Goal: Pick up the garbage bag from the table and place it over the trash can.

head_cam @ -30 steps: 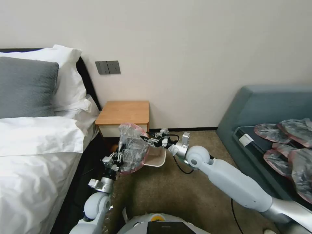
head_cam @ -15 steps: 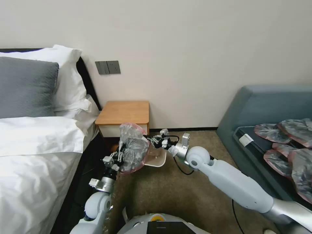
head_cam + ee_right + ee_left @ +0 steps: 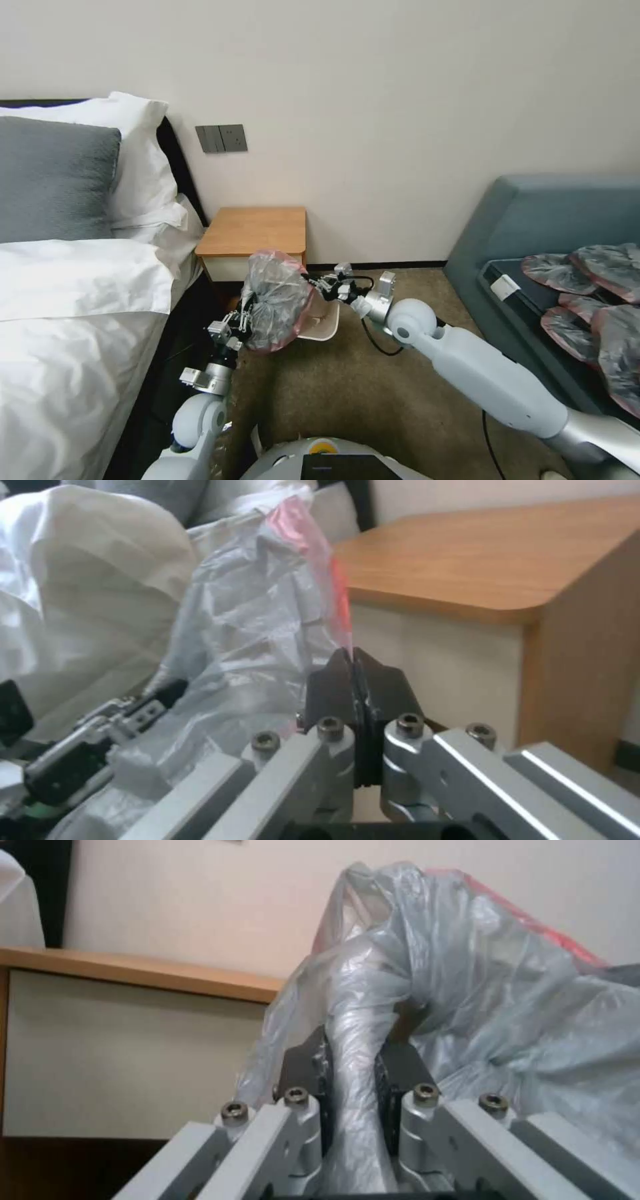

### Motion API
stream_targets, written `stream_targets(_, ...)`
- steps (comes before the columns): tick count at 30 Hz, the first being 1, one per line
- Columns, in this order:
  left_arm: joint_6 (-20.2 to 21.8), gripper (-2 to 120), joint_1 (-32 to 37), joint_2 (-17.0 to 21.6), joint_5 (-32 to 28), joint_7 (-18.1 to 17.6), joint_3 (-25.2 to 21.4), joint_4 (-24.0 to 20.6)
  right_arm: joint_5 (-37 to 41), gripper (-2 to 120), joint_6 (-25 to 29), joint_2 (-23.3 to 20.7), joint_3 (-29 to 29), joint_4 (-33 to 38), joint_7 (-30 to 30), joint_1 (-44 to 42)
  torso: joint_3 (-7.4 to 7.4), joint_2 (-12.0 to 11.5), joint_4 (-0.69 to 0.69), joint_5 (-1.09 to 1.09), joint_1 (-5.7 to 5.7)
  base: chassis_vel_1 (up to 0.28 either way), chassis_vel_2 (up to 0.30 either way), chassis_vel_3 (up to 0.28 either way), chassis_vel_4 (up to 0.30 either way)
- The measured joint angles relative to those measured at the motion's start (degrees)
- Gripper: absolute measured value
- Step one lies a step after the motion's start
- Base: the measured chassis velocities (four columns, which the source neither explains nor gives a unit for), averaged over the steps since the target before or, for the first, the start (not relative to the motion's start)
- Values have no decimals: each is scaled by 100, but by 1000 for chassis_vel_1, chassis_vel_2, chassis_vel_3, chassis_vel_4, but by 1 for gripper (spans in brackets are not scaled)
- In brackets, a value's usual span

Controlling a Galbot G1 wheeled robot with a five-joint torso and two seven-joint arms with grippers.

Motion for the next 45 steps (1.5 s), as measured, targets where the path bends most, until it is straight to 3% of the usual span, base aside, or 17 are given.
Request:
stream_targets(12,-150,9,-11,-7,-162,87,-83,34,-163,0,75,-416,626,69,-172,-640,0,0,0,0,0,0,0,0,0)
stream_targets(16,-152,9,-44,-17,-224,91,-93,35,-292,0,154,-616,1187,118,-330,-1223,0,0,0,0,0,0,0,0,0)
stream_targets(32,109,9,-77,-50,-419,-154,8,-73,-840,0,321,-727,2036,253,-761,-2275,0,0,0,0,0,0,0,0,0)
stream_targets(34,185,9,-78,-56,-406,-230,8,-92,-913,2,350,-730,2081,303,-780,-2344,0,0,0,0,0,0,0,0,0)
stream_targets(38,485,9,-72,-89,-330,-532,47,-179,-1246,21,490,-723,2191,494,-883,-2549,0,0,0,-1,0,0,0,0,0)
stream_targets(39,485,9,-72,-89,-330,-532,47,-179,-1246,21,490,-723,2191,494,-883,-2549,0,0,0,-1,0,0,0,0,0)
stream_targets(42,696,9,11,-129,-258,-791,8,-292,-1818,35,714,-645,2309,583,-1175,-2619,0,0,0,-1,0,0,0,0,0)
stream_targets(45,791,9,55,-145,-208,-906,-28,-341,-2180,40,871,-608,2403,611,-1394,-2657,0,0,4,0,0,0,0,0,0)
